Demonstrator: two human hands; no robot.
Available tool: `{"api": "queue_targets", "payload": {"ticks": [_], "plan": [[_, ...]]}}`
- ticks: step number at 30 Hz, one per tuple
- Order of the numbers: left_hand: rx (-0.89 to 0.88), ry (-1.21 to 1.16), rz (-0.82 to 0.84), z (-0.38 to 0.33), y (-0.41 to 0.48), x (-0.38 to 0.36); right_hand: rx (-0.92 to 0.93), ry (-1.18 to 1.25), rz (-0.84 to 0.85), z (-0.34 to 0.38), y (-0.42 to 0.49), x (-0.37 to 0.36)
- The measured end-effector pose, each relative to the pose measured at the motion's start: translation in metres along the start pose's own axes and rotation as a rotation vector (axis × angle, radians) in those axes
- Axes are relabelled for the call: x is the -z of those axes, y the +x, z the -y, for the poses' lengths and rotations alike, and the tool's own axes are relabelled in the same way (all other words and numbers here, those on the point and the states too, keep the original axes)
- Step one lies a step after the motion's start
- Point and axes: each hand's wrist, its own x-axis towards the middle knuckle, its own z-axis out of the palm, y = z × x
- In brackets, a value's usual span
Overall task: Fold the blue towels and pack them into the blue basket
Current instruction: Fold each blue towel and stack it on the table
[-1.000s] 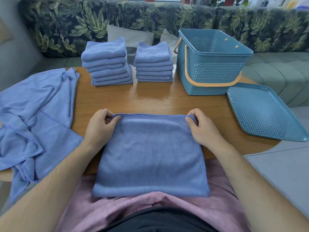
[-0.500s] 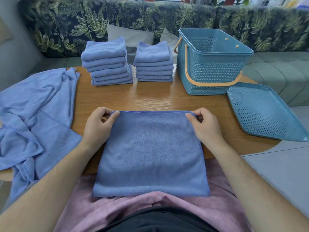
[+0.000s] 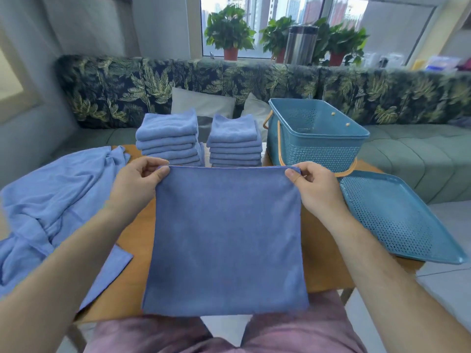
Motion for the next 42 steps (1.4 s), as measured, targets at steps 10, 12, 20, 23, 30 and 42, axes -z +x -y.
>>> {"api": "queue_targets", "payload": {"ticks": [10,12,20,23,30,42], "plan": [[-0.222,0.273,-0.113,-0.084,0.093,0.038,0.186,0.007,-0.008,0.101,0.094,0.012],[-0.262,0.257,-0.139,-0.092,0.092,0.044,0.207,0.019,-0.002,0.110,0.097,0.015],[-0.206,0.260,-0.009,-0.019,0.004,0.034,0.091,-0.085,0.186,0.039,0.009,0.022],[-0.165,0.331,0.131,0.033,-0.052,0.022,0.011,-0.122,0.311,-0.013,-0.042,0.014],[-0.110,0.328,0.318,0.075,-0.092,0.017,-0.117,-0.070,0.416,-0.054,-0.078,0.009],[0.136,-0.213,0.323,0.030,-0.074,0.028,-0.221,0.123,0.427,-0.039,-0.056,0.022]]}}
